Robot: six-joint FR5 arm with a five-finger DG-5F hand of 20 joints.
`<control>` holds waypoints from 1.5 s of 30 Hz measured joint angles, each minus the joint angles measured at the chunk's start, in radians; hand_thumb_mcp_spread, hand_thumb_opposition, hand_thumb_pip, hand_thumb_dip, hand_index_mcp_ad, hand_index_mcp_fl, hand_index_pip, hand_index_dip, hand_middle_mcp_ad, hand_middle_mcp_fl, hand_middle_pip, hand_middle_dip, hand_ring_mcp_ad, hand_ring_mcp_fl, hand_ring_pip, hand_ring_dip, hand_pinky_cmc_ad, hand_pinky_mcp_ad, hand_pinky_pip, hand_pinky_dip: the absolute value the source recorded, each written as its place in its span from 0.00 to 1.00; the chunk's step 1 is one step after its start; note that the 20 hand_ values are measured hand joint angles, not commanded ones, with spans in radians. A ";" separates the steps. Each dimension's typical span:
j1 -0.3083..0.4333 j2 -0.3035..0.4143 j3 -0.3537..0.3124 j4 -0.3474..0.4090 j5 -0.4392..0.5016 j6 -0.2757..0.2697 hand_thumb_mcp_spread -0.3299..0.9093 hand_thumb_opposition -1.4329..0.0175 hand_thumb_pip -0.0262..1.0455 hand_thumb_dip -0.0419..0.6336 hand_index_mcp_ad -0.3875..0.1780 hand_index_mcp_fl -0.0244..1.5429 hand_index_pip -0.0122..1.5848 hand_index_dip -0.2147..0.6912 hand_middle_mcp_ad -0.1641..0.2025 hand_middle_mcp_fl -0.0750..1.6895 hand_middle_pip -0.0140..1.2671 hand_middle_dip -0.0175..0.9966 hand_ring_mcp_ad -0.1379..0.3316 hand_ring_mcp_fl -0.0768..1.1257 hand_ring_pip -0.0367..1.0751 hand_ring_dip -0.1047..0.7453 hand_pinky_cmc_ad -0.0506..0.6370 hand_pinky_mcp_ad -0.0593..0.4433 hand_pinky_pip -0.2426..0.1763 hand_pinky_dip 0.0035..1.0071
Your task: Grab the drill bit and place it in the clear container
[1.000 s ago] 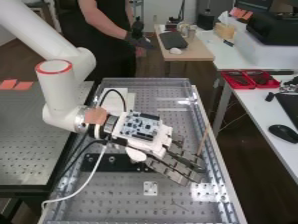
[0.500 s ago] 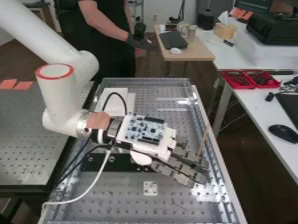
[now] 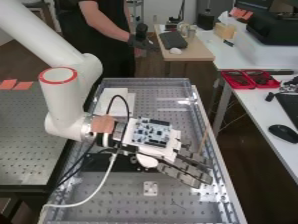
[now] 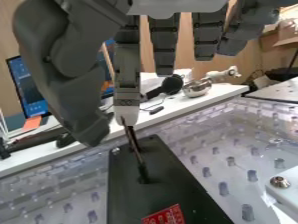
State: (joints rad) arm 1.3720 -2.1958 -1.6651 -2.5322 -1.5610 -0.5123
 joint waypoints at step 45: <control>-0.031 -0.021 0.024 -0.012 -0.058 -0.008 0.60 0.36 0.65 0.44 0.50 0.25 0.85 0.27 0.72 0.12 0.11 0.17 0.80 0.08 0.11 0.07 0.32 0.47 0.27 0.17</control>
State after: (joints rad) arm 1.3409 -2.2168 -1.6411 -2.5445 -1.6190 -0.5206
